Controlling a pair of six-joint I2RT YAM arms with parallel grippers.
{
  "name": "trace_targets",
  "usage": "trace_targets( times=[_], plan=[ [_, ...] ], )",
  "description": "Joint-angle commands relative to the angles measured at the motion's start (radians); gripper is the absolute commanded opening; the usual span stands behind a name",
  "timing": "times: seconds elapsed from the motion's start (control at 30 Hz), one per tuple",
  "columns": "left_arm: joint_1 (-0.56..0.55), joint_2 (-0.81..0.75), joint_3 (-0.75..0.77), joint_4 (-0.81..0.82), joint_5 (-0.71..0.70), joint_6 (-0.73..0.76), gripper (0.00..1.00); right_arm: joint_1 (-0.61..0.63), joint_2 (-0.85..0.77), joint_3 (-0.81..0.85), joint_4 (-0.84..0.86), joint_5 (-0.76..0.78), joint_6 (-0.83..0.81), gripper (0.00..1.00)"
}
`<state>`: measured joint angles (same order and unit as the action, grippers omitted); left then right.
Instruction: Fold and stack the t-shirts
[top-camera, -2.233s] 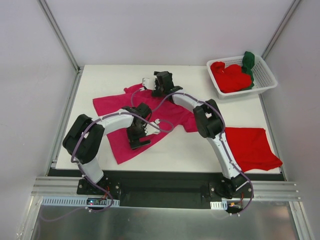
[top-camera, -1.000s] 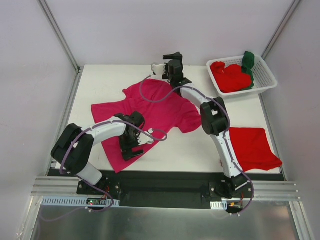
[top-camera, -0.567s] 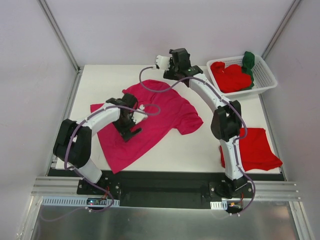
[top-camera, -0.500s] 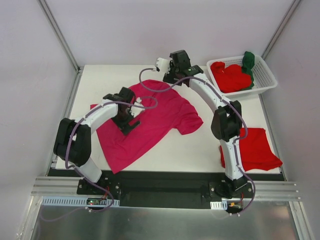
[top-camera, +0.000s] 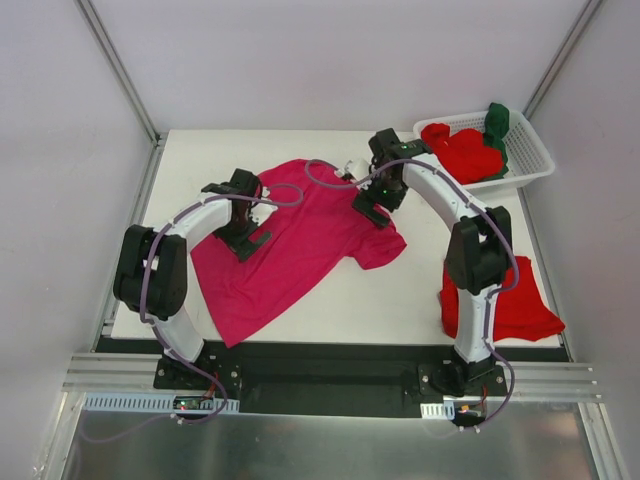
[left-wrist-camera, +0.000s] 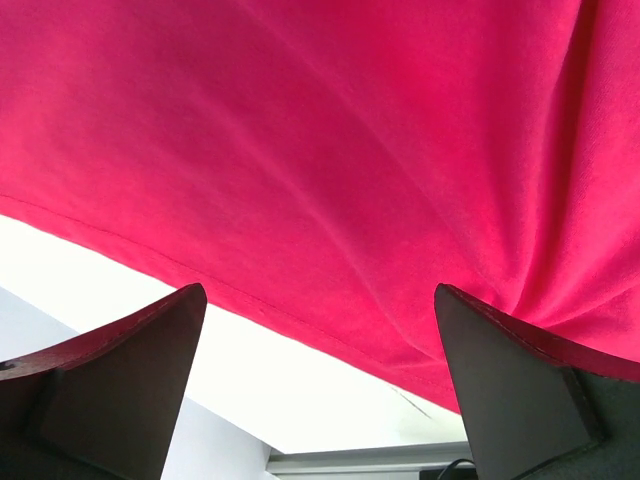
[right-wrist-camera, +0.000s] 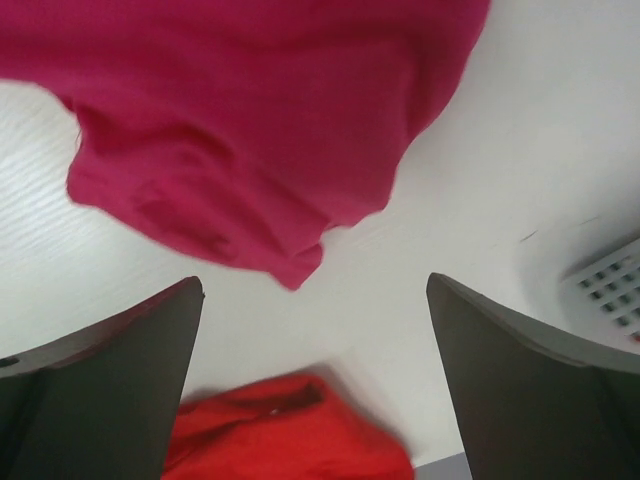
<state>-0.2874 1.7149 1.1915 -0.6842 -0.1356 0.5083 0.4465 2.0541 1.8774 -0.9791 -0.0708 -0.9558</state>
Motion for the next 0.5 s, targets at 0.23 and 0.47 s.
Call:
trace_targets(
  times=[0.23, 0.47],
  plan=[
    [-0.004, -0.057, -0.07, -0.02, -0.009, 0.013, 0.99, -0.054, -0.121, -0.199, -0.142, -0.237, 0.146, 0.98],
    [-0.006, -0.199, -0.173, -0.15, 0.08, 0.048, 0.99, -0.103, -0.089, -0.227, -0.147, -0.222, 0.167, 0.95]
  ],
)
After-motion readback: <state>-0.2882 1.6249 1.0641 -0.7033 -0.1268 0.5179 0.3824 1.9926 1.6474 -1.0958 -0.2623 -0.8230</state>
